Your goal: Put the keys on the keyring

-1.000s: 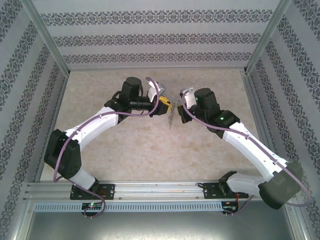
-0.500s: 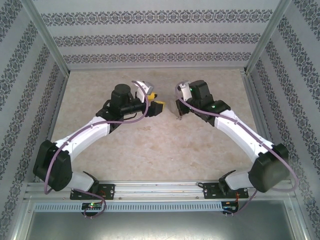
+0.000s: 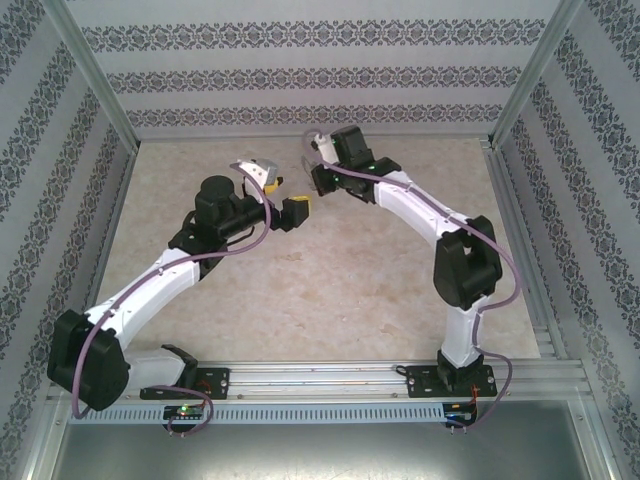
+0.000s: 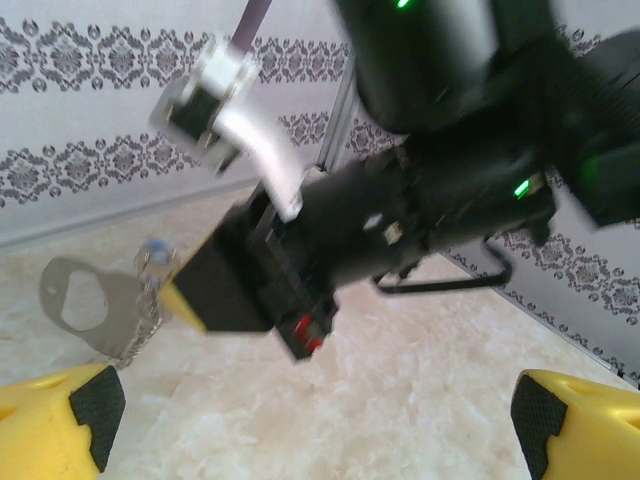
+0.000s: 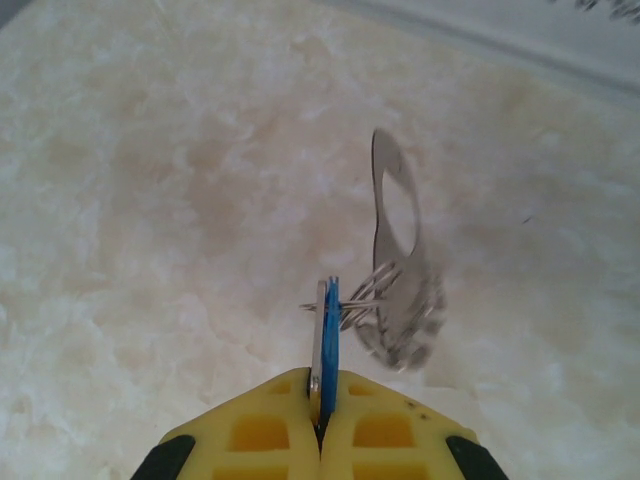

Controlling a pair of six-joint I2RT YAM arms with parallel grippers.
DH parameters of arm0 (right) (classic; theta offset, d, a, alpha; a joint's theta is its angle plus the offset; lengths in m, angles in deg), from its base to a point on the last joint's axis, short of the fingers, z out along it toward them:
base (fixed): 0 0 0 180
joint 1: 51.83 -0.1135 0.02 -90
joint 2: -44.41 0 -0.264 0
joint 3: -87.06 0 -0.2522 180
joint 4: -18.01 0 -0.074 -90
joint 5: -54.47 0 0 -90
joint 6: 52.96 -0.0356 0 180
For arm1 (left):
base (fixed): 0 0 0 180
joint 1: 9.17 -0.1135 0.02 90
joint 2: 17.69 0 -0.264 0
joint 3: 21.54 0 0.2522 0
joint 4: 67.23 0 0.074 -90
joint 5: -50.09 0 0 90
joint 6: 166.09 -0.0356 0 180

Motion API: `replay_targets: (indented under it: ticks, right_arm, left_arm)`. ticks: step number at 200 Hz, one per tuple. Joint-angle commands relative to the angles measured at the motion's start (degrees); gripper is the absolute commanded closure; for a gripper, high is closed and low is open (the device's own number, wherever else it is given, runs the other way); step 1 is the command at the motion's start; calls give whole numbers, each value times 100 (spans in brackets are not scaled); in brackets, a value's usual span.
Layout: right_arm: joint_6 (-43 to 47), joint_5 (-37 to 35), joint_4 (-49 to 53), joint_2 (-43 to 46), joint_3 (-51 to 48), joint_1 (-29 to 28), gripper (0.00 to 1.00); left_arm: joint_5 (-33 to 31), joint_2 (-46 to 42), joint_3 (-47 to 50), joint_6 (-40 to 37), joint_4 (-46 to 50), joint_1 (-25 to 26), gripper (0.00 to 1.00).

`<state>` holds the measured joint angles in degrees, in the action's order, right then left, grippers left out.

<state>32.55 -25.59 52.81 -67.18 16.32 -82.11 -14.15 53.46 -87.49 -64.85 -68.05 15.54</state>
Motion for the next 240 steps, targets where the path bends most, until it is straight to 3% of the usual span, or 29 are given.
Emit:
replay_targets:
  ticks: [1, 100, 150, 170, 194, 240]
  right_arm:
    - [-161, 72, -82, -157, -64, -322, 100]
    - [-1277, -264, -1047, 14, -2357, -1365, 100]
    - [-1606, 130, -1311, 200, -2923, -1592, 100]
    - [-1690, 432, -1440, 611, -3198, -1797, 71]
    - [-1775, 598, -1542, 1344, -3659, -1902, 43]
    - [-1787, -10, -1197, 2844, -4505, -1543, 11]
  left_arm:
    - [-216, -234, 97, 96, -73, -68, 0]
    - [-105, -376, 16, 299, 303, -70, 0]
    - [-2, -289, -105, 279, 394, -65, 0]
    - [-1, -252, -134, 272, 413, -71, 0]
    - [30, -241, -178, 298, 428, -71, 0]
    - [-86, -338, -54, 412, 259, -86, 0]
